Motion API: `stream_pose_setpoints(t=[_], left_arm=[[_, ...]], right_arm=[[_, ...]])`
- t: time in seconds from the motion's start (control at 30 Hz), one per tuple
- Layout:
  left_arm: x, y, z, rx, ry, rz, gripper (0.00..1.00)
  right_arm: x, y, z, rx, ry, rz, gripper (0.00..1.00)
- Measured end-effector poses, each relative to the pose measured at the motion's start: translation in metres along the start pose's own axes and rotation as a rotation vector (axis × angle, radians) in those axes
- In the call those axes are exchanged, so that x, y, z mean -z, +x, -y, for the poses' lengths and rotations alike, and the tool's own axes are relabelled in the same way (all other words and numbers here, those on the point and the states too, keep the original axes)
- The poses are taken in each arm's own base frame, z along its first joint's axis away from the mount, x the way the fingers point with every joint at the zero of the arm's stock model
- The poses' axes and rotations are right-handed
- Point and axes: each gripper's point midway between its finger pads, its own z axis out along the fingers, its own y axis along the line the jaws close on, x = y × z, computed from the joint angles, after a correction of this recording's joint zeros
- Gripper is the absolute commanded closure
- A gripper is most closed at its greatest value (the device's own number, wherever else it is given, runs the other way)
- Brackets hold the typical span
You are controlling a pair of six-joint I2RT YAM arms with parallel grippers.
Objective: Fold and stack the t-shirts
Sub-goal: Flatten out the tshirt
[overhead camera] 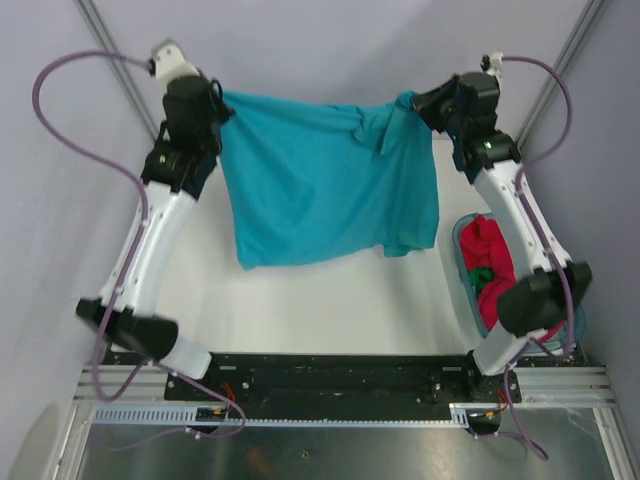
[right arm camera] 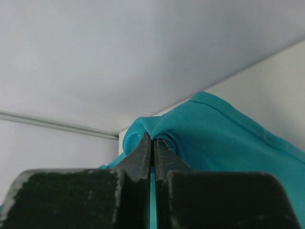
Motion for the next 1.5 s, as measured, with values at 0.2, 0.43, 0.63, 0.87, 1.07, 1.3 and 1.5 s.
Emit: stream_pose_setpoints(t=[0.2,0.43,0.63,0.87,1.07,1.3,1.5], left_arm=[[-0.054,-0.061,0.022,0.048,0.078,0.086,1.0],[-0.01,-0.126,0.017,0.094,0.153,0.213,1.0],[0.029,-0.052,-0.034,0.078,0.109,0.077,1.0],[0.066,0.23,-0.161,0.015,-0.126,-0.469,0.37],[0.139,0.332,-0.223,-0.005,-0.248,-0.757,0.3],[0.113,0.289,-0.2,0.031,-0.219,-0.638,0.32],[0.074,0.265,-0.186,0.024,-0.258,-0.599,0.34]], right_arm=[[-0.054,-0.025,-0.044,-0.024,-0.112,0.058,1.0],[0.013,-0.047,-0.086,-0.07,-0.259,0.151,1.0],[0.061,0.026,-0.013,-0.152,-0.183,0.027,0.62],[0.09,0.22,0.189,-0.128,0.288,-0.398,0.24],[0.136,0.249,0.234,-0.03,0.438,-0.517,0.25],[0.129,0.263,0.213,0.161,0.392,-0.529,0.32],[0.102,0.324,0.196,0.409,0.361,-0.632,0.34]])
